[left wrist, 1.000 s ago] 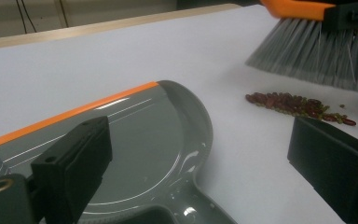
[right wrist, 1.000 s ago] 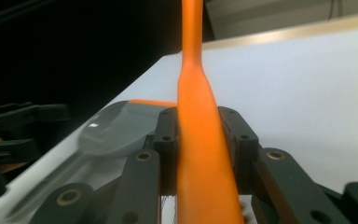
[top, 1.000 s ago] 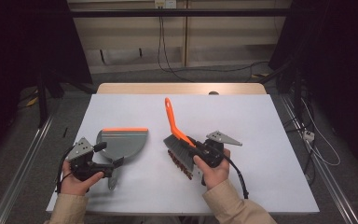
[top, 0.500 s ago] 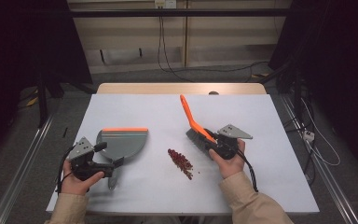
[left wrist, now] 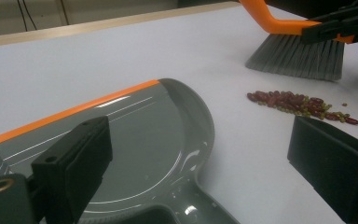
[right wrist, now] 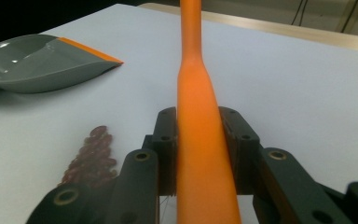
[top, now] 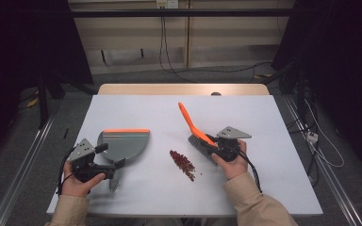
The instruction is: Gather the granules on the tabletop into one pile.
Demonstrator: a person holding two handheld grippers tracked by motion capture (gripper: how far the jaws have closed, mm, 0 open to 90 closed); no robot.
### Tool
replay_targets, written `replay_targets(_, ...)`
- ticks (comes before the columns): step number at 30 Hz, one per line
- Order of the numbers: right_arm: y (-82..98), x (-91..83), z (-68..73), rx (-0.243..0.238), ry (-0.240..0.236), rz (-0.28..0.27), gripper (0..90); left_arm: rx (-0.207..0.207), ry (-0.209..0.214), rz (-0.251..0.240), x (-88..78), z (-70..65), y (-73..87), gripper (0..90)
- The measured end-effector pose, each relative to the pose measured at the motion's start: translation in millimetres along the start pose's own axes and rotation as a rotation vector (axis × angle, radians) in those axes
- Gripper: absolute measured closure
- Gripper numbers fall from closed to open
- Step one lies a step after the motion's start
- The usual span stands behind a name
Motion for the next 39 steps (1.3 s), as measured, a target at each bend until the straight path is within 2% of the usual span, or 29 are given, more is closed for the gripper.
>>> replay_targets(4, -2.1, -0.2, 2.4, 0.003, -0.025, 0.044, 66.0, 0.0, 0.002, -0.001, 0.5, -1.3, -0.3, 6.4)
replay_targets(8, -6.2, 0.2, 1.0, -0.012, -0.007, 0.076, 65.0, -0.002, 0.001, -0.001, 0.5, -1.1, -0.3, 6.4)
replay_targets(13, -6.5, 4.7, -3.0, -0.019, -0.011, 0.121, 71.0, -0.003, 0.003, 0.003, 0.8, -1.7, 0.3, 6.4)
replay_targets(17, -6.8, 4.2, -6.6, -0.02, -0.05, 0.146, 71.3, -0.006, 0.001, 0.0, 0.4, -0.8, 0.3, 6.4)
replay_targets(21, -7.6, 5.1, -9.7, -0.012, -0.097, 0.13, 71.4, -0.002, 0.0, 0.002, 0.9, -1.0, 0.4, 6.4)
replay_targets(27, -17.5, 18.5, -4.1, -0.024, -0.201, 0.058, 71.4, -0.004, -0.002, 0.002, 0.9, -0.2, 0.6, 6.4)
replay_targets(35, -37.4, 39.7, 4.6, -0.189, -0.319, 0.014, 71.4, -0.006, -0.006, -0.001, 0.9, 1.1, 0.4, 6.4)
replay_targets(39, -39.4, 50.8, 6.5, -0.282, -0.361, 0.029, 71.4, -0.007, -0.008, 0.003, 0.9, 1.5, 0.9, 6.4)
Point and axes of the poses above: each handheld gripper's, and its own axes: x roughly forward along the jaws, y roughly out of its underside, z roughly to its left, the point moved 9 cm from there along x, roughly forward along the jaws, and after that the axes turned 2 degrees about x, right-handed, at the moved point
